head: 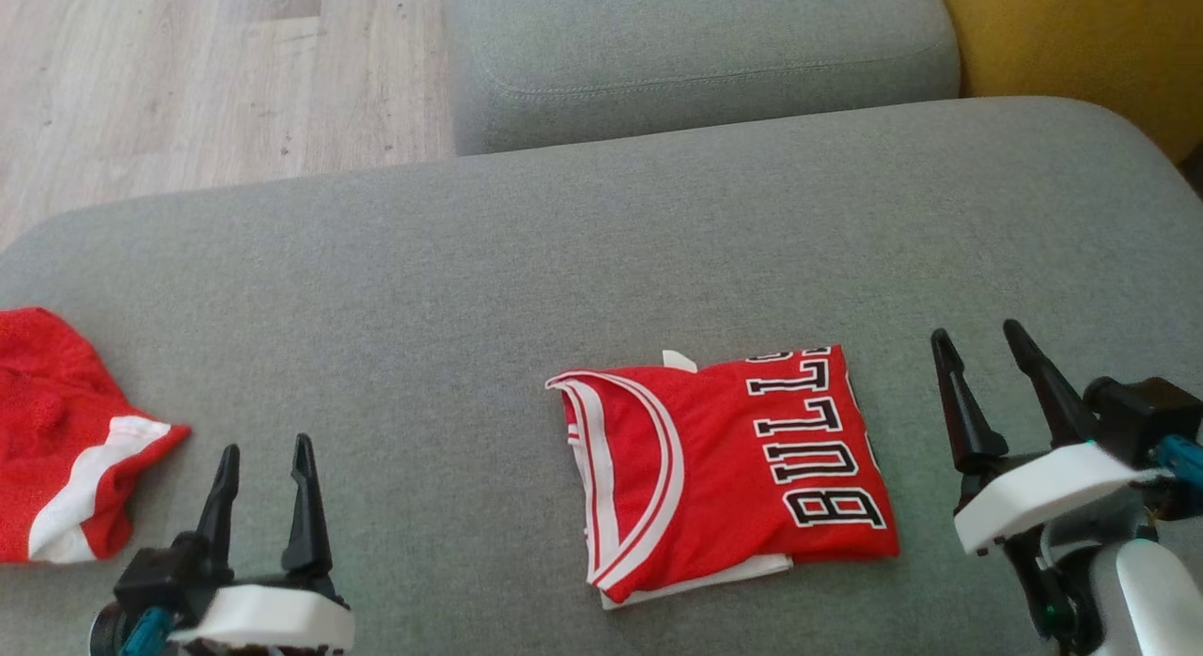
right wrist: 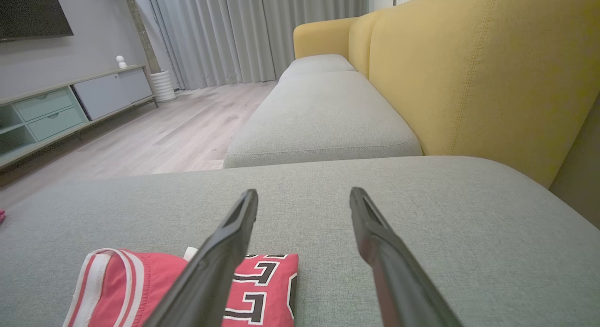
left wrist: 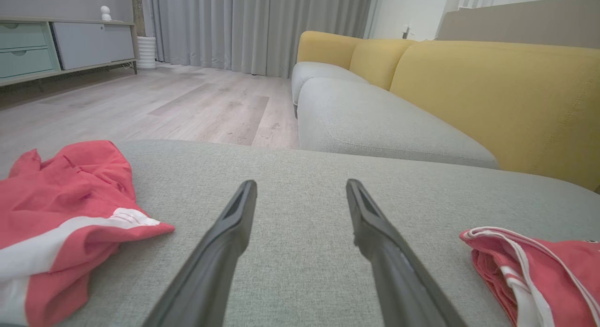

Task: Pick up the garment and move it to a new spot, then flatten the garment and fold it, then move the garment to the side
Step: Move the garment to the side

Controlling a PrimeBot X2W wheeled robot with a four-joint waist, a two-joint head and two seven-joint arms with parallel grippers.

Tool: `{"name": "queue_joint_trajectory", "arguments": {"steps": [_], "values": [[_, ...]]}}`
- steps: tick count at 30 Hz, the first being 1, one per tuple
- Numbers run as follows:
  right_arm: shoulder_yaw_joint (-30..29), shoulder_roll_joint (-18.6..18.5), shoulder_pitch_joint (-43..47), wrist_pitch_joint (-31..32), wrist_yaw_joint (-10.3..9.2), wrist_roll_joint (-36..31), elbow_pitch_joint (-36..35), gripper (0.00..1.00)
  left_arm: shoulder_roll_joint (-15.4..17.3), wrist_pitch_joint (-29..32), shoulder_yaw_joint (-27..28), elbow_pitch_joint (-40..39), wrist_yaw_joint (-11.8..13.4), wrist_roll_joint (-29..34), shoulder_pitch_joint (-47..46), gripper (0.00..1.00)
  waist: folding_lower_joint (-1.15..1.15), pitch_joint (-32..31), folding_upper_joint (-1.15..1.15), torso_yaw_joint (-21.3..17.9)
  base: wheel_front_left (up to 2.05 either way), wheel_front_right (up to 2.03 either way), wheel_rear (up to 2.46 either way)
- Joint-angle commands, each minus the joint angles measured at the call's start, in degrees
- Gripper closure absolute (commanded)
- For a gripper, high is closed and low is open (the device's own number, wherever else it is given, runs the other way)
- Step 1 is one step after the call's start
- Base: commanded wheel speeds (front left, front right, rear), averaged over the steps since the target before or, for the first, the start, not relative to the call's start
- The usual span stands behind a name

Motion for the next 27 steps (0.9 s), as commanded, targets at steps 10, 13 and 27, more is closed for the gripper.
{"name": "queue_joint_trajectory", "arguments": {"steps": [10, 13, 27], "values": [[3.18, -0.15, -4.86, 4.12, 0.41, 2.16, -0.45, 0.0, 1.72, 0.6, 1.61, -3.22, 0.87, 0.54, -3.36, 0.0, 0.0, 2.1, 0.0, 0.34, 0.0, 0.0, 0.0], [4.96, -0.56, -6.79, 9.76, 0.41, 3.31, 1.84, 0.0, 1.92, 1.0, 1.19, -3.59, 0.86, 0.89, -4.69, 0.0, 0.0, 3.43, 0.0, 0.7, 0.0, 0.0, 0.0], [9.09, -0.18, -11.95, 25.47, 0.41, 3.83, 17.83, 0.0, 1.32, 1.4, -1.0, -2.87, 0.29, 1.85, -9.43, 0.0, 0.0, 8.36, 0.0, 2.47, 0.0, 0.0, 0.0]]}}
